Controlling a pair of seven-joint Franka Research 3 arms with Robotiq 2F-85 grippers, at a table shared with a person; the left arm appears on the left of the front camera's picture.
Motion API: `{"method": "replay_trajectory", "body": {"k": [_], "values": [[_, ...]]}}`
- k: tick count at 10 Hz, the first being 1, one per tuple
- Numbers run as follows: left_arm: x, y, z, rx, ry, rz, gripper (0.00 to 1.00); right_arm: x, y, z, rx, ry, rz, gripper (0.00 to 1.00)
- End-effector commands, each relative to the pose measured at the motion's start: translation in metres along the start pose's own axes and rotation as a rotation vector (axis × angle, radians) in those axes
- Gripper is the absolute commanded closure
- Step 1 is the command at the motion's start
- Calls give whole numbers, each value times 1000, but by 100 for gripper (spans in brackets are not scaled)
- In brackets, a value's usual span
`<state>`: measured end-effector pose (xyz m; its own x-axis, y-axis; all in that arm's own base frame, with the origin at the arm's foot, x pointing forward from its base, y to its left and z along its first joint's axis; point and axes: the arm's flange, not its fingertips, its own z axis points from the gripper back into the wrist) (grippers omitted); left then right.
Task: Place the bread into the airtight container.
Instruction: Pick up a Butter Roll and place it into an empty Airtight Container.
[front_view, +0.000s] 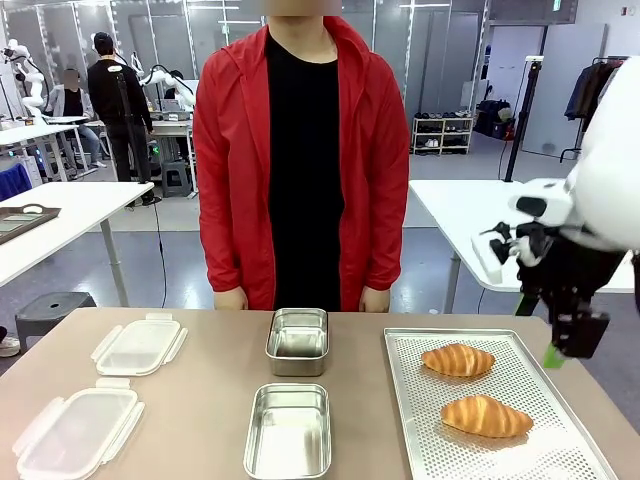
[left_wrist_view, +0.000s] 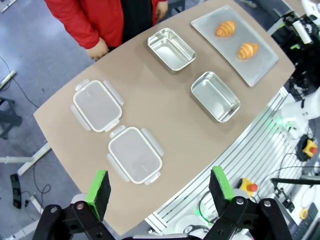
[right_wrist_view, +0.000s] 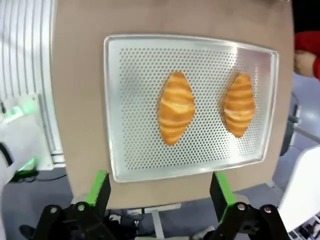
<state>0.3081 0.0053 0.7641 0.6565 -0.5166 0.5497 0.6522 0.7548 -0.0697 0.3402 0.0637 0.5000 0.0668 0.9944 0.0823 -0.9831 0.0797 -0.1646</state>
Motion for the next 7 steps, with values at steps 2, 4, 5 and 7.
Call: {"method": "replay_trajectory", "body": {"k": [2,4,5,7], "values": [[0,0,1,-1,-2,-19,0,10,-8,-57,-76,6,-93,0],[0,0,1,-1,-2,-19,0,14,-10,-86,-89,18,-80,0],[0,0,1,-1,-2,-19,0,15,-14,-101,-84,27,-85,0],[0,0,1,-1,-2,-19,0,14,-19,-122,-44,53,-111,0]]}}
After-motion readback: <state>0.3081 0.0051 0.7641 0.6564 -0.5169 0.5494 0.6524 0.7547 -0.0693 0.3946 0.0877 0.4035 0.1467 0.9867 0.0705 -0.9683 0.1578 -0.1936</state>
